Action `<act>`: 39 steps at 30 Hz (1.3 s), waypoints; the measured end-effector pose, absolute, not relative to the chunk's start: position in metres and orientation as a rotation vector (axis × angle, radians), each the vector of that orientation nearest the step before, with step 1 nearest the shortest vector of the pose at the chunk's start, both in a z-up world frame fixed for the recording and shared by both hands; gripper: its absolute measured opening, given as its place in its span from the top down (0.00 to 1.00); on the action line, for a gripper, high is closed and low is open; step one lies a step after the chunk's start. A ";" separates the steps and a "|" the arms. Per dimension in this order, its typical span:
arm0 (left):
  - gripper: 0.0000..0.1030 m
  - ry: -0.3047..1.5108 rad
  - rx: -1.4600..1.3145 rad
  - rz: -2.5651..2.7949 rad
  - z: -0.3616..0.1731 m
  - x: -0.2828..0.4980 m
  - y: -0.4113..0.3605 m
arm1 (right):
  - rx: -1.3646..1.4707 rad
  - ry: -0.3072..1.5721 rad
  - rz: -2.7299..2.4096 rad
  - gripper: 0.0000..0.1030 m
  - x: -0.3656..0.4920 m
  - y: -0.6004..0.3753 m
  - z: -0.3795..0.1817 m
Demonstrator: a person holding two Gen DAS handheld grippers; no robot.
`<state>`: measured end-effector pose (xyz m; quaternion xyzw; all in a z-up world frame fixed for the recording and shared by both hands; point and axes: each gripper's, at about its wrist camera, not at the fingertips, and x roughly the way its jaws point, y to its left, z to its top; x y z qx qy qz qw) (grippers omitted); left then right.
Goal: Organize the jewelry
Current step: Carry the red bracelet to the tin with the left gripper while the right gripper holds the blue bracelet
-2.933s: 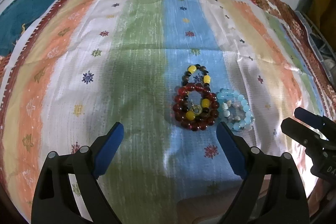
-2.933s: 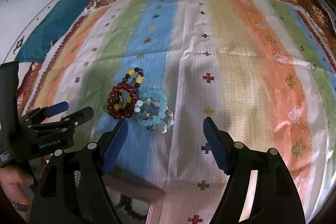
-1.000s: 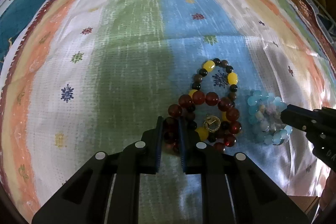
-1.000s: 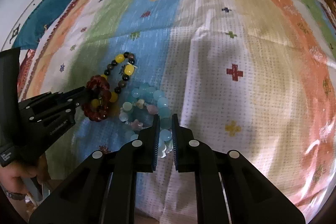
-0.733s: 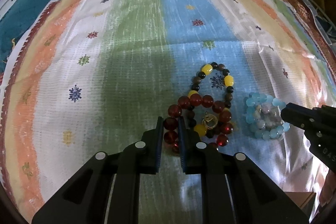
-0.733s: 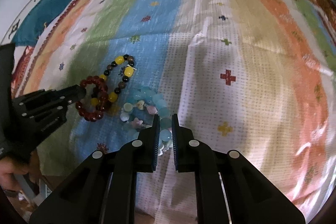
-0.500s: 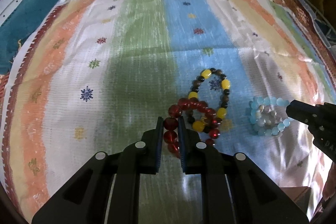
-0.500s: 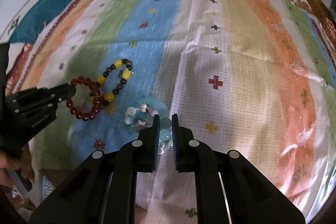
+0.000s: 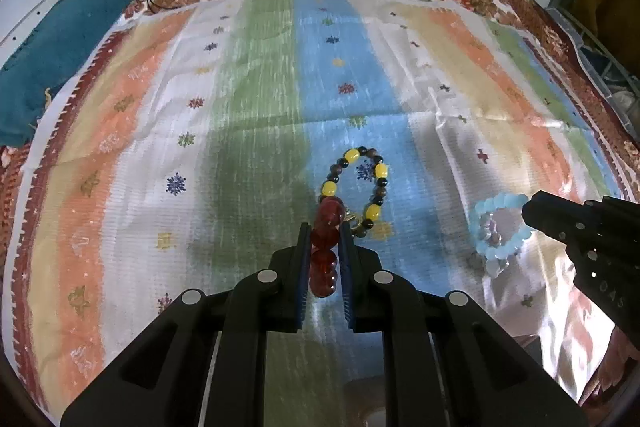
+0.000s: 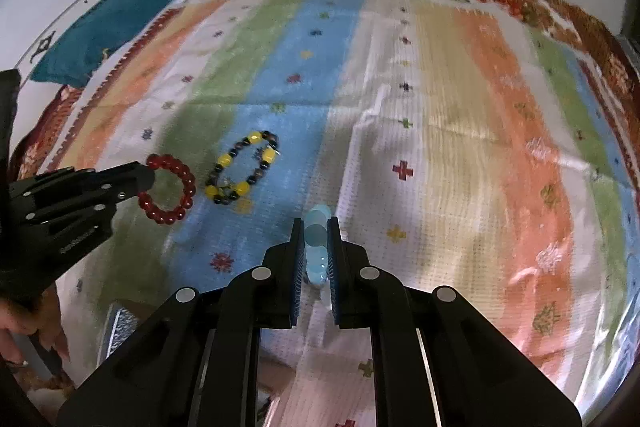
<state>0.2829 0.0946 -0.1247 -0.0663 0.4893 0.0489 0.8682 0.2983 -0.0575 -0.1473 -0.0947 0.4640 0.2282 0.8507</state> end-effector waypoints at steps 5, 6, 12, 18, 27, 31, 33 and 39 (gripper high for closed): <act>0.87 1.010 -0.141 0.089 -0.116 0.277 0.087 | -0.207 0.944 0.488 0.88 0.287 -0.056 -0.134; 0.87 1.008 -0.139 0.087 -0.115 0.275 0.085 | -0.208 0.942 0.488 0.88 0.285 -0.057 -0.134; 0.87 0.994 -0.131 0.072 -0.106 0.267 0.076 | -0.206 0.944 0.494 0.88 0.279 -0.059 -0.133; 0.87 0.973 -0.126 0.051 -0.096 0.259 0.066 | -0.216 0.933 0.497 0.88 0.269 -0.059 -0.131; 0.87 0.962 -0.128 0.032 -0.087 0.248 0.058 | -0.215 0.915 0.501 0.88 0.258 -0.062 -0.124; 0.87 0.950 -0.133 0.030 -0.083 0.243 0.057 | -0.214 0.905 0.504 0.88 0.253 -0.064 -0.121; 0.87 0.942 -0.132 0.029 -0.080 0.239 0.056 | -0.214 0.899 0.503 0.88 0.249 -0.066 -0.120; 0.87 0.916 -0.127 0.018 -0.072 0.224 0.052 | -0.199 0.882 0.505 0.88 0.237 -0.071 -0.114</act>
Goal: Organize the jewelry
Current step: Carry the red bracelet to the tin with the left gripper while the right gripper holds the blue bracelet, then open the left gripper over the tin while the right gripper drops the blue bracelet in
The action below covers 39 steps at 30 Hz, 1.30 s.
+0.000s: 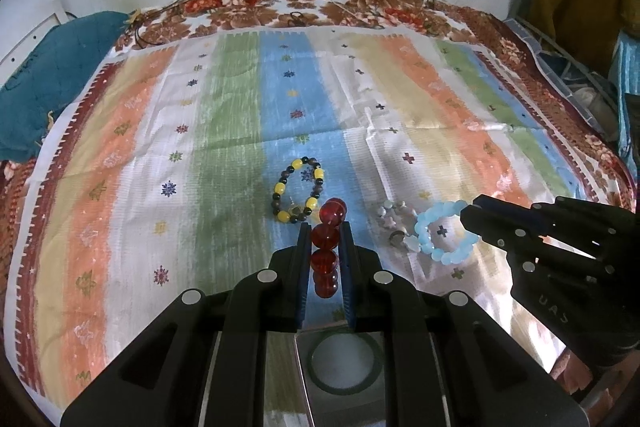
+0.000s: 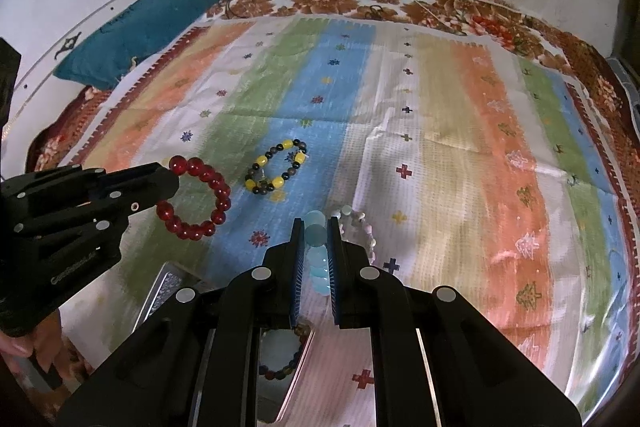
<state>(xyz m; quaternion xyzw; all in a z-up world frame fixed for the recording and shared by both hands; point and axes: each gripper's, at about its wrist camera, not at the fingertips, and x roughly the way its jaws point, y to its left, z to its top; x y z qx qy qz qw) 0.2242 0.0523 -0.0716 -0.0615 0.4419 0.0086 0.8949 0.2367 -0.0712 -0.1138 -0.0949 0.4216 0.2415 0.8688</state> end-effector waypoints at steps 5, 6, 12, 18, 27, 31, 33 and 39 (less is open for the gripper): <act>0.87 0.895 -0.125 0.001 -0.065 0.211 0.047 | -0.195 0.859 0.521 0.88 0.224 -0.073 -0.107; 0.87 0.892 -0.123 -0.001 -0.064 0.209 0.047 | -0.196 0.853 0.524 0.88 0.221 -0.073 -0.106; 0.87 0.871 -0.118 -0.025 -0.059 0.195 0.041 | -0.183 0.832 0.537 0.88 0.207 -0.075 -0.100; 0.87 0.861 -0.102 -0.038 -0.056 0.186 0.036 | -0.175 0.827 0.558 0.88 0.195 -0.076 -0.098; 0.87 0.847 -0.104 -0.054 -0.055 0.166 0.030 | -0.165 0.824 0.581 0.88 0.177 -0.084 -0.097; 0.87 0.845 -0.108 -0.057 -0.056 0.157 0.029 | -0.164 0.831 0.587 0.88 0.171 -0.086 -0.099; 0.87 0.835 -0.111 -0.052 -0.054 0.153 0.028 | -0.164 0.830 0.590 0.88 0.168 -0.086 -0.099; 0.87 0.840 -0.115 -0.054 -0.056 0.146 0.026 | -0.168 0.832 0.589 0.88 0.161 -0.088 -0.101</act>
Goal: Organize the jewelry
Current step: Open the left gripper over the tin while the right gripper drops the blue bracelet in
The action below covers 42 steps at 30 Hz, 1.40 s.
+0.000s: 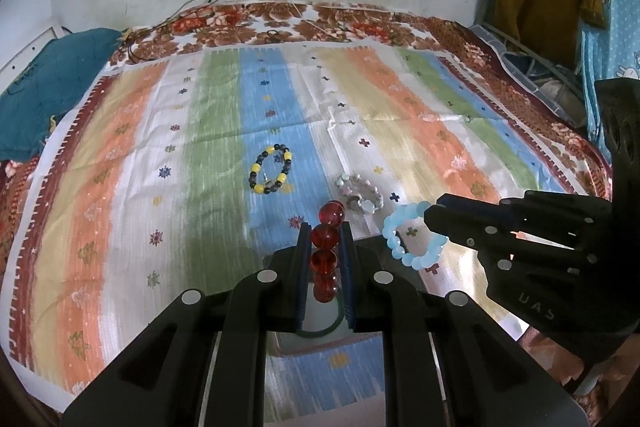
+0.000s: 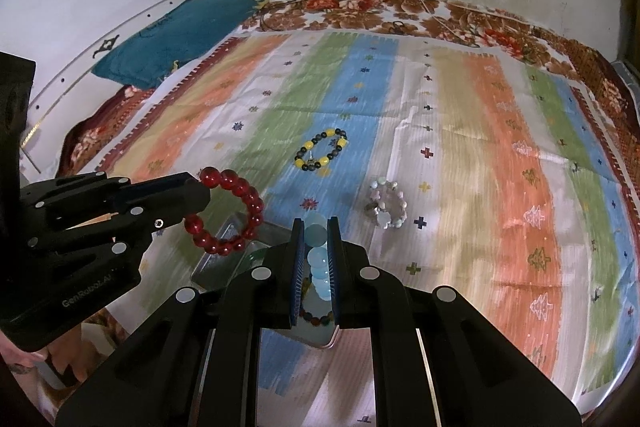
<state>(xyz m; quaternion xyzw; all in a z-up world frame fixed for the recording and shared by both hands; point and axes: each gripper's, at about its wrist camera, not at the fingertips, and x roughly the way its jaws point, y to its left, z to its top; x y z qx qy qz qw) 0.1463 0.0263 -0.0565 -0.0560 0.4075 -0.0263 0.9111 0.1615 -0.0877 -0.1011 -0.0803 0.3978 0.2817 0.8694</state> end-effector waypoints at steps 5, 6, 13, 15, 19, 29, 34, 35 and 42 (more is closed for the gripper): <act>0.87 0.852 -0.114 -0.054 -0.059 0.145 0.026 | -0.164 0.843 0.596 0.88 0.159 -0.088 -0.102; 0.87 0.856 -0.115 -0.053 -0.060 0.145 0.025 | -0.162 0.848 0.599 0.88 0.159 -0.088 -0.103; 0.67 0.876 -0.159 -0.004 -0.064 0.147 0.041 | -0.156 0.854 0.563 0.86 0.166 -0.094 -0.104; 0.65 0.882 -0.168 0.017 -0.066 0.149 0.046 | -0.154 0.854 0.549 0.73 0.168 -0.097 -0.105; 0.58 0.895 -0.193 0.058 -0.070 0.157 0.058 | -0.138 0.856 0.524 0.65 0.178 -0.104 -0.106; 0.42 0.922 -0.236 0.100 -0.077 0.189 0.074 | -0.121 0.892 0.490 0.48 0.202 -0.106 -0.112; 0.35 0.944 -0.249 0.108 -0.082 0.200 0.079 | -0.130 0.903 0.488 0.41 0.211 -0.101 -0.114; 0.34 0.950 -0.244 0.111 -0.084 0.203 0.079 | -0.133 0.905 0.487 0.40 0.213 -0.099 -0.115; 0.32 0.988 -0.239 0.130 -0.096 0.228 0.083 | -0.143 0.930 0.470 0.31 0.226 -0.095 -0.122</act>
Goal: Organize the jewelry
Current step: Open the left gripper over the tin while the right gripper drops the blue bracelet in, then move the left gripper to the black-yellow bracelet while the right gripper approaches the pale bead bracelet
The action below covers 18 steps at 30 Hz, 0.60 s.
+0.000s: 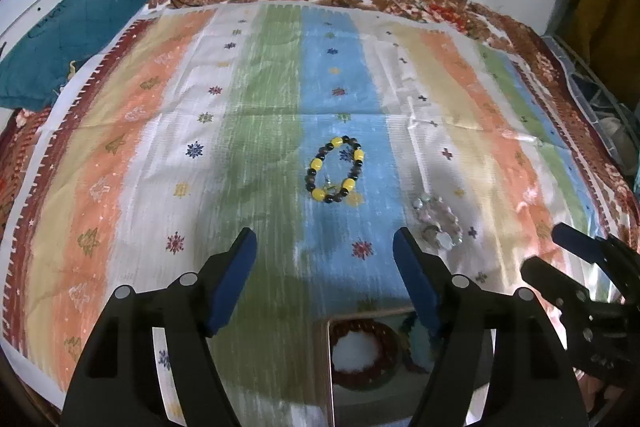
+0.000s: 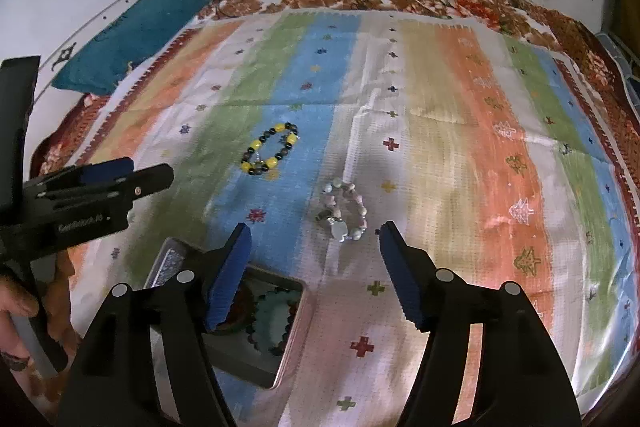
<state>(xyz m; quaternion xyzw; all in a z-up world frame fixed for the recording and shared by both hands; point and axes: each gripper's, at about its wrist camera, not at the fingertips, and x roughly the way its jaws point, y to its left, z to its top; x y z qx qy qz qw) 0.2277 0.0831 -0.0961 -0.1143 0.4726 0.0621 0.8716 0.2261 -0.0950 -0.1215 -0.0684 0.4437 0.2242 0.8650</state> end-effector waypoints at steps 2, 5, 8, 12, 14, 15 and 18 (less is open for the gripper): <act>0.31 1.002 -0.248 0.136 -0.102 0.236 0.087 | -0.134 0.939 0.465 0.30 0.232 -0.097 -0.124; 0.31 1.016 -0.262 0.147 -0.108 0.245 0.092 | -0.125 0.955 0.450 0.30 0.242 -0.099 -0.129; 0.31 1.030 -0.270 0.156 -0.114 0.253 0.096 | -0.107 0.984 0.442 0.30 0.253 -0.102 -0.137; 0.31 1.041 -0.274 0.162 -0.120 0.262 0.099 | -0.113 0.999 0.437 0.30 0.260 -0.099 -0.143; 0.31 1.044 -0.284 0.159 -0.123 0.266 0.101 | -0.118 1.005 0.437 0.30 0.264 -0.098 -0.146; 0.31 1.049 -0.284 0.160 -0.125 0.267 0.102 | -0.120 1.009 0.436 0.30 0.266 -0.097 -0.147; 0.31 1.058 -0.282 0.161 -0.132 0.273 0.104 | -0.126 1.020 0.435 0.30 0.271 -0.095 -0.151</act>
